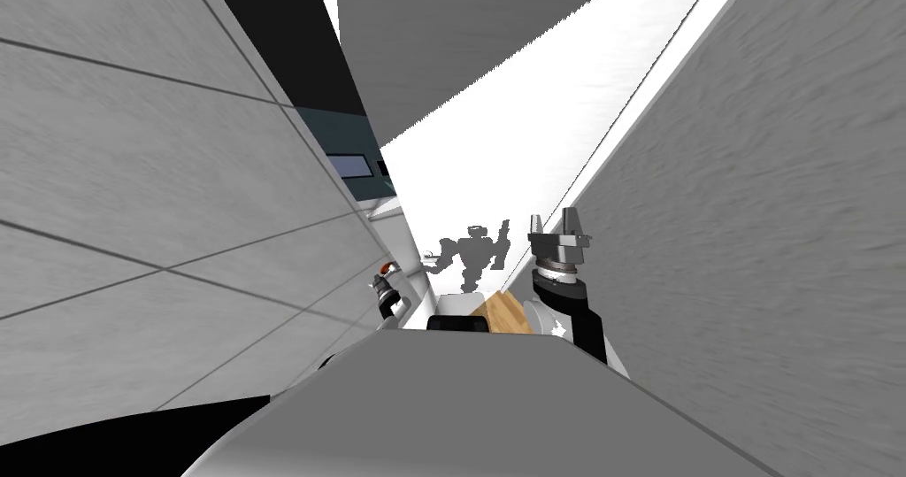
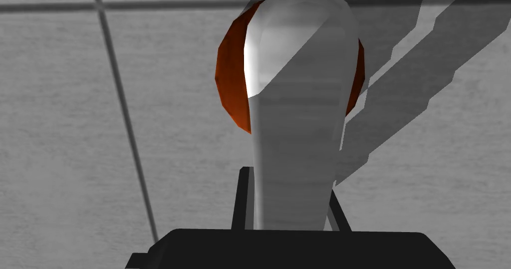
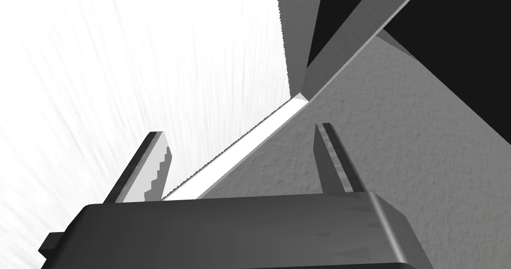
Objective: Push the door open
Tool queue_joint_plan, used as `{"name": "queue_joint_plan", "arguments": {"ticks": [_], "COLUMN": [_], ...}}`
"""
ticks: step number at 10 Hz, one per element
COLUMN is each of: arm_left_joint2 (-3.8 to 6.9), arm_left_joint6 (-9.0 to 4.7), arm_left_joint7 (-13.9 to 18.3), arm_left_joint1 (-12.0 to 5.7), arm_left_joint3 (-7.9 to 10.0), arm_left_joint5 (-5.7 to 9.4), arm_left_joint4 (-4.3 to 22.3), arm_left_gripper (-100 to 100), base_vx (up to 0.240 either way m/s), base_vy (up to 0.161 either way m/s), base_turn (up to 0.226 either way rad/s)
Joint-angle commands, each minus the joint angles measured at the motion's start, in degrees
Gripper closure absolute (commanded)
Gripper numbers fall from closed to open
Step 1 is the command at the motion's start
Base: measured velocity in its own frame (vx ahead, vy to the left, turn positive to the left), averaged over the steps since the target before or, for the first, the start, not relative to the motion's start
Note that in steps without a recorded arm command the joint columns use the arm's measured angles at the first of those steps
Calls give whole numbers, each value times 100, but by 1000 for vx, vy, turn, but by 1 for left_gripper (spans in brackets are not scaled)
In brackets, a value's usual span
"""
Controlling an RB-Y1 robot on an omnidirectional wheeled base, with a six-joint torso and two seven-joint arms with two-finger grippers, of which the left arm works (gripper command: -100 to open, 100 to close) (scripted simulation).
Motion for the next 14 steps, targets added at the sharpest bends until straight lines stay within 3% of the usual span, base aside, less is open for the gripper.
{"name": "queue_joint_plan", "arguments": {"ticks": [1,5,6,8,13,14], "arm_left_joint2": [5,5,27,45,62,73], "arm_left_joint6": [39,39,-96,-237,-381,-528], "arm_left_joint7": [-116,-116,-210,-309,-409,-511], "arm_left_joint1": [123,123,85,44,2,-41], "arm_left_joint3": [66,66,101,137,173,210], "arm_left_joint5": [54,54,265,486,710,940], "arm_left_joint4": [-286,-339,-284,-228,-170,-110], "arm_left_gripper": [100,100,100,100,100,100], "base_vx": [1,-1,14,28,12,1], "base_vy": [40,-5,69,124,59,75], "base_turn": [7,3,-135,-150,-49,-149]}}
